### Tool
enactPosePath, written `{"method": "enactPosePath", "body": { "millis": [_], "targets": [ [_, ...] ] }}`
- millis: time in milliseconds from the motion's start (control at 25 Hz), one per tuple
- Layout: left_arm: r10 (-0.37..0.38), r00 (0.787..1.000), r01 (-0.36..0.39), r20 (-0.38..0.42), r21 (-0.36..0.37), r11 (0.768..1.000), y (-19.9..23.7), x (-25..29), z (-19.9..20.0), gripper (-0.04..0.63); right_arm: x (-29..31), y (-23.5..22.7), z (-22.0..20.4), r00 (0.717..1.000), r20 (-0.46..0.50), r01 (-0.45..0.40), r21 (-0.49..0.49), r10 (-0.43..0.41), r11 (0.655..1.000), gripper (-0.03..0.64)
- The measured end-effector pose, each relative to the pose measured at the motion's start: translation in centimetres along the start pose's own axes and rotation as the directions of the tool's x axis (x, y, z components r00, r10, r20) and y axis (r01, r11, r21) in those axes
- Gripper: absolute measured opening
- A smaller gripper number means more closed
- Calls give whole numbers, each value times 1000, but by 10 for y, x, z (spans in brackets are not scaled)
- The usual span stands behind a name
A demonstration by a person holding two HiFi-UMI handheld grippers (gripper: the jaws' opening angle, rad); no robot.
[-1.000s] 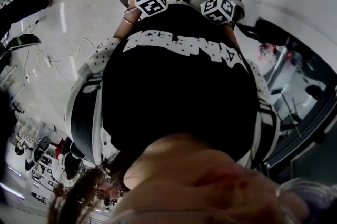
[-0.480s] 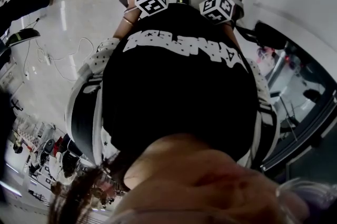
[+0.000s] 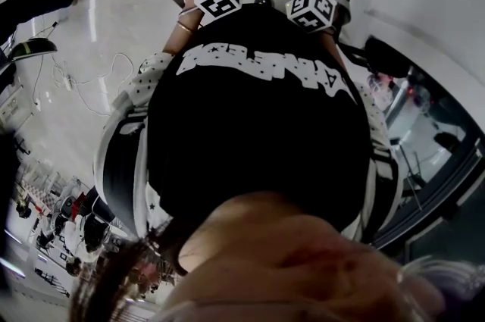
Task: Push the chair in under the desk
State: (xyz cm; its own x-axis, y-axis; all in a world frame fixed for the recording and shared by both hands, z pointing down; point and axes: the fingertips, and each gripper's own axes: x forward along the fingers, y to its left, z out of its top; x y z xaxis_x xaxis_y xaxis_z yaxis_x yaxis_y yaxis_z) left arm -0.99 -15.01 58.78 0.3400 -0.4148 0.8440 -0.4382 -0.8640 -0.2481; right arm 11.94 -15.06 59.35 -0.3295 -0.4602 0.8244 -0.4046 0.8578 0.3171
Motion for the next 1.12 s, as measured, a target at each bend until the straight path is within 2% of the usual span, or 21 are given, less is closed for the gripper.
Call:
{"method": "enactPosePath", "body": {
  "millis": [560,1120],
  "targets": [
    [24,1000,-24,-2,-2,1000,13,5,5,166,7,-13,2,1000,17,1,-14,0,1000,149],
    [-23,1000,23,-8,21,1000,43,13,2,164,21,-30,20,999,-34,26,26,-25,999,149]
  ]
}}
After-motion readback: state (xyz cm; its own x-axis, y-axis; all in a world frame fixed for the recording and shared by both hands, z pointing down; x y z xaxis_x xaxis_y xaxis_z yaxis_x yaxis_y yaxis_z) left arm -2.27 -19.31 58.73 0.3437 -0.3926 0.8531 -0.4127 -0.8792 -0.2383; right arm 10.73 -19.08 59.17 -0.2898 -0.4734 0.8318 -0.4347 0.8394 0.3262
